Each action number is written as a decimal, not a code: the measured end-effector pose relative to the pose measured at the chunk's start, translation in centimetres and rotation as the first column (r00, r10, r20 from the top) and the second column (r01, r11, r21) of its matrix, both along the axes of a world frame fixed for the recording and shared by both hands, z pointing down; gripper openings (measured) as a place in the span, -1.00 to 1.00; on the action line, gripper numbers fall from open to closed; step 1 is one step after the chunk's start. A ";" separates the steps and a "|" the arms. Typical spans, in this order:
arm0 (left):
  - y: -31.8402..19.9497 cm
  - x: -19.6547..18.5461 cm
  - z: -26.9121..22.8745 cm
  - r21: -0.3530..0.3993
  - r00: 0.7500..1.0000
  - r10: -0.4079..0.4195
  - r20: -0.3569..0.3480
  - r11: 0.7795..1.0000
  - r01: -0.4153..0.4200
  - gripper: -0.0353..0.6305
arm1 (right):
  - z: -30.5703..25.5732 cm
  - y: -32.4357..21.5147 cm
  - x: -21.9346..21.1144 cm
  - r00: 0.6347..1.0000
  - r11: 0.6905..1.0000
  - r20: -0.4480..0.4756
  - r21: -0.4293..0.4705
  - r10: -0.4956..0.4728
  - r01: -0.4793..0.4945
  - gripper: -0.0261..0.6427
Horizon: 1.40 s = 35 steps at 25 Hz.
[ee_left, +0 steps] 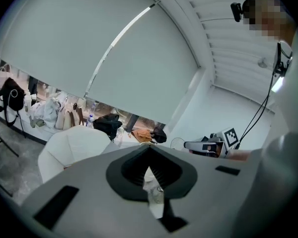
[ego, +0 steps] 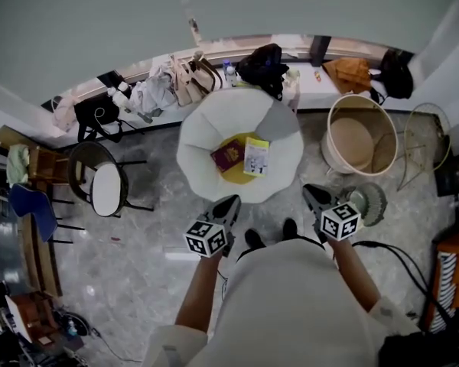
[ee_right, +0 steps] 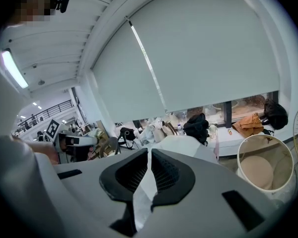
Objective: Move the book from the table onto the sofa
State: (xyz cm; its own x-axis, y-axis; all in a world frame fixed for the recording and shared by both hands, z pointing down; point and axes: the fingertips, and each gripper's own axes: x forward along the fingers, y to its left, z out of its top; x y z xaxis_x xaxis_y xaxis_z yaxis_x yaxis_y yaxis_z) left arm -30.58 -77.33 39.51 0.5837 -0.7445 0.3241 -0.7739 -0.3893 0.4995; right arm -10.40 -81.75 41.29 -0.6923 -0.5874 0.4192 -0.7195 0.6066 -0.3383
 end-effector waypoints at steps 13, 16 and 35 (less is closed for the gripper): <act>-1.0 3.9 -1.3 0.022 0.999 -0.043 0.017 0.999 0.043 -0.89 | -2.3 -1.7 3.5 0.999 0.998 0.014 0.035 -0.046 0.046 -0.78; -1.5 4.4 -1.4 0.028 0.999 -0.047 0.018 0.999 0.047 -0.89 | -2.5 -2.2 3.7 0.998 0.997 0.023 0.045 -0.059 0.058 -0.78; -2.4 5.2 -1.6 0.020 0.997 -0.055 0.049 0.998 0.054 -0.89 | -2.6 -4.0 4.8 0.996 0.996 0.048 0.045 -0.073 0.071 -0.79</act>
State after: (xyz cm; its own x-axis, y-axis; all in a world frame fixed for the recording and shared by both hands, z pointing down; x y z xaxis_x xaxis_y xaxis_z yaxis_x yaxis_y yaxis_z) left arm -25.36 -79.70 37.93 0.5255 -0.7810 0.3374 -0.8180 -0.3548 0.4528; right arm -5.64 -85.71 38.73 -0.7526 -0.5522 0.3586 -0.6565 0.6712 -0.3442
